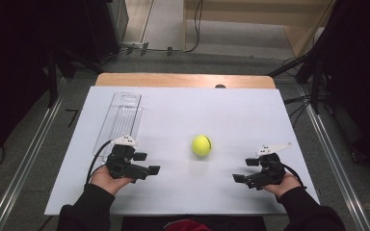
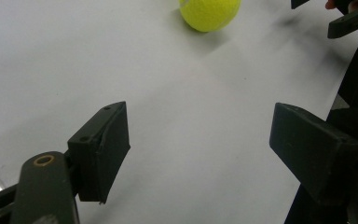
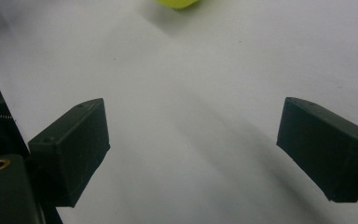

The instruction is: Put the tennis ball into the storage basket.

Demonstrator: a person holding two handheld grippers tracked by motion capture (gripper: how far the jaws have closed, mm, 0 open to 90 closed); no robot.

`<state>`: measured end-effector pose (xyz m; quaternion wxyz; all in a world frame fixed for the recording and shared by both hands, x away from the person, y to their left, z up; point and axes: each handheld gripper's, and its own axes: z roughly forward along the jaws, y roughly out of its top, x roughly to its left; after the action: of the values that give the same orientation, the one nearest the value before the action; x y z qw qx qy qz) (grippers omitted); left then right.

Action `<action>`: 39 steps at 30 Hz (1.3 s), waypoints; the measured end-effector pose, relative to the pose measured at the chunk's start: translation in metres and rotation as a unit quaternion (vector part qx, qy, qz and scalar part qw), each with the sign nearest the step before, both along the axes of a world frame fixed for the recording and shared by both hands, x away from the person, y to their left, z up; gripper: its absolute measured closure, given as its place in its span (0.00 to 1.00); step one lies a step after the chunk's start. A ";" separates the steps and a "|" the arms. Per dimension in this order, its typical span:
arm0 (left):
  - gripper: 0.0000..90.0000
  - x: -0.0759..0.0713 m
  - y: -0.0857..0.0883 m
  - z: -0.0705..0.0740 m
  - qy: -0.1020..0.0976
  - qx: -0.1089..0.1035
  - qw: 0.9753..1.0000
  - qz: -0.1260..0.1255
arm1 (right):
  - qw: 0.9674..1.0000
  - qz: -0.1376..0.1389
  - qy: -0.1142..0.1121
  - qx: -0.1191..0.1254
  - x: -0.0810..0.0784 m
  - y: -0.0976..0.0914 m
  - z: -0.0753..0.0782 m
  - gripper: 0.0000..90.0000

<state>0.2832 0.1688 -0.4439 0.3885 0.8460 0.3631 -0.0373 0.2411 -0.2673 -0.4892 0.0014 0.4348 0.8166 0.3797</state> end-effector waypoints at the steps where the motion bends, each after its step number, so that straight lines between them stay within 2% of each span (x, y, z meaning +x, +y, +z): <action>1: 0.20 0.000 -0.001 0.000 0.002 0.000 1.000 0.000 | 1.000 0.000 0.000 0.000 0.000 0.000 0.000 0.08; 3: 0.13 0.001 -0.002 -0.001 -0.003 -0.007 1.000 -0.004 | 1.000 0.000 -0.001 -0.001 0.000 0.000 0.000 0.08; 5: 0.00 0.001 -0.004 -0.001 -0.004 -0.014 1.000 -0.006 | 1.000 -0.002 -0.001 -0.001 0.000 0.000 0.000 0.08; 7: 0.00 0.001 -0.008 -0.002 -0.011 -0.010 1.000 -0.008 | 1.000 -0.003 -0.003 -0.001 0.000 -0.001 0.000 0.08; 13: 0.00 0.005 -0.012 -0.003 -0.003 0.003 1.000 -0.012 | 1.000 -0.002 -0.001 -0.001 0.000 -0.001 0.000 0.08; 18: 0.03 0.005 -0.015 0.000 -0.015 0.024 1.000 -0.009 | 1.000 -0.001 -0.001 -0.001 0.000 -0.001 0.000 0.08; 24: 0.06 0.008 -0.018 0.002 -0.015 0.017 1.000 -0.010 | 1.000 -0.001 -0.001 -0.001 0.000 -0.001 0.000 0.08; 30: 0.07 0.011 -0.023 0.001 -0.020 0.029 0.999 0.004 | 1.000 -0.003 -0.002 0.000 0.000 -0.001 0.000 0.08; 32: 0.09 0.011 -0.026 0.001 -0.025 0.040 0.999 0.008 | 1.000 -0.003 -0.002 0.000 0.000 -0.002 0.000 0.08; 36: 0.09 0.014 -0.028 0.001 -0.024 0.039 0.999 0.016 | 1.000 -0.003 -0.002 0.000 0.000 -0.001 0.000 0.08; 38: 0.16 0.015 -0.028 0.001 -0.029 0.037 0.999 0.022 | 1.000 -0.003 -0.002 0.000 0.000 -0.001 0.000 0.08; 39: 0.16 0.015 -0.028 0.001 -0.028 0.036 0.999 0.024 | 1.000 -0.003 -0.002 0.000 0.000 -0.002 0.000 0.08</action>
<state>0.2986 0.1411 -0.4429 0.3683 0.8514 0.3734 0.0085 0.2411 -0.2688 -0.4890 0.0045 0.4367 0.8151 0.3806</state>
